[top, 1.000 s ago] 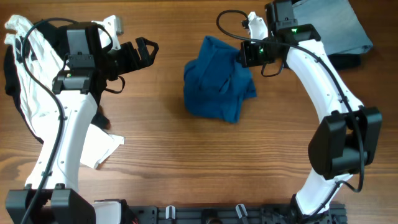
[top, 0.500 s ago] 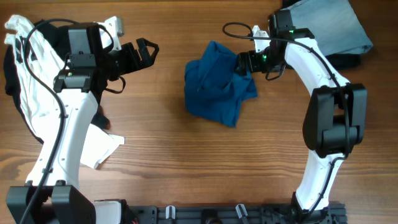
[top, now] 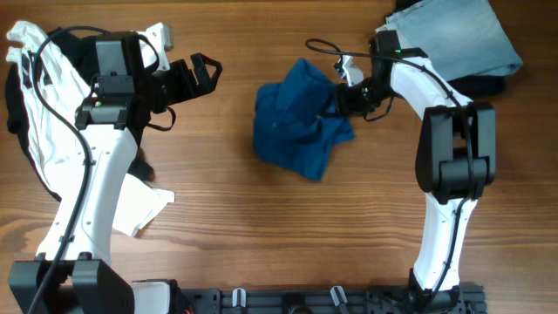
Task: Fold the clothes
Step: 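Grasp the folded teal bundle with the right gripper, then carry the teal bundle to the jeans pile and place it on top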
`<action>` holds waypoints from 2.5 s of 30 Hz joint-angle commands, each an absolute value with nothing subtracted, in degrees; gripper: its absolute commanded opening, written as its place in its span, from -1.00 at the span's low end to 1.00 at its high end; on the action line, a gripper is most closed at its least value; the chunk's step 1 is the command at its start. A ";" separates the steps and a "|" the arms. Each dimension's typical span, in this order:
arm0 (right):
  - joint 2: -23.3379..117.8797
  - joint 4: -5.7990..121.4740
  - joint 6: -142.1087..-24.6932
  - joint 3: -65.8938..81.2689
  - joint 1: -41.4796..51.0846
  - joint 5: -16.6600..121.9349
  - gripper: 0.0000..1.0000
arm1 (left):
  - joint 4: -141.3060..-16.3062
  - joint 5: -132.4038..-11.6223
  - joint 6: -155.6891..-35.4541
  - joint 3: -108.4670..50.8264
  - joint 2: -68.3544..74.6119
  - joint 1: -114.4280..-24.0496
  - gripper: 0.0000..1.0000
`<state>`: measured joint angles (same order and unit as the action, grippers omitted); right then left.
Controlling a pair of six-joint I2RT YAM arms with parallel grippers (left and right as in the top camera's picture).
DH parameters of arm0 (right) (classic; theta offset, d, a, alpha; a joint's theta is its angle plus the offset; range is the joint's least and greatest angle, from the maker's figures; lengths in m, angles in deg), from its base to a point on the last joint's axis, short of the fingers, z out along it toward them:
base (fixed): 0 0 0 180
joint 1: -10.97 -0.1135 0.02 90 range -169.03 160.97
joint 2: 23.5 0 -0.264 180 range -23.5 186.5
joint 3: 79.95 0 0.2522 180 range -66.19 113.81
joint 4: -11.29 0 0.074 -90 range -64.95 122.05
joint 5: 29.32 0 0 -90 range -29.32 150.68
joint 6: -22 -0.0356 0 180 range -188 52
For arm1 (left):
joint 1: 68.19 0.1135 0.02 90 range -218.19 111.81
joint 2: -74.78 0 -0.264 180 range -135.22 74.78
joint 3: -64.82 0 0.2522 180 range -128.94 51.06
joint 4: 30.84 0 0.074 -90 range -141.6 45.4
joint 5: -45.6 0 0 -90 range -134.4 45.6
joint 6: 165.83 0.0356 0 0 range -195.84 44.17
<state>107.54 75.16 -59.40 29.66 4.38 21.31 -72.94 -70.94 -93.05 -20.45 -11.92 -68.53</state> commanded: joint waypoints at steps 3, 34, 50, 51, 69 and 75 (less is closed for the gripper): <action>107.91 75.68 -60.76 29.60 3.85 7.80 -0.91 | -72.94 -70.20 -92.09 -20.21 -12.36 -68.33 1.00; 89.18 29.85 -110.18 36.29 28.81 26.59 -0.91 | -72.96 -68.69 -92.11 -20.21 -12.36 -68.33 1.00; 105.71 38.16 -102.29 36.07 36.88 24.19 -0.20 | -72.92 -67.86 -92.72 -20.21 -12.36 -68.33 1.00; 105.62 39.64 -101.02 36.09 37.36 23.64 0.08 | -72.92 -67.88 -92.76 -20.21 -12.36 -68.33 1.00; 88.37 42.66 -68.73 36.11 30.98 41.20 0.99 | -72.96 -66.29 -92.72 -20.21 -12.36 -68.33 1.00; 100.15 22.88 -63.51 36.11 26.12 53.85 0.99 | -72.98 -64.21 -92.74 -20.21 -12.36 -68.33 1.00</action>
<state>92.83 28.73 -67.03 36.22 26.82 45.33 -73.02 -65.96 -93.07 -20.45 -11.92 -68.55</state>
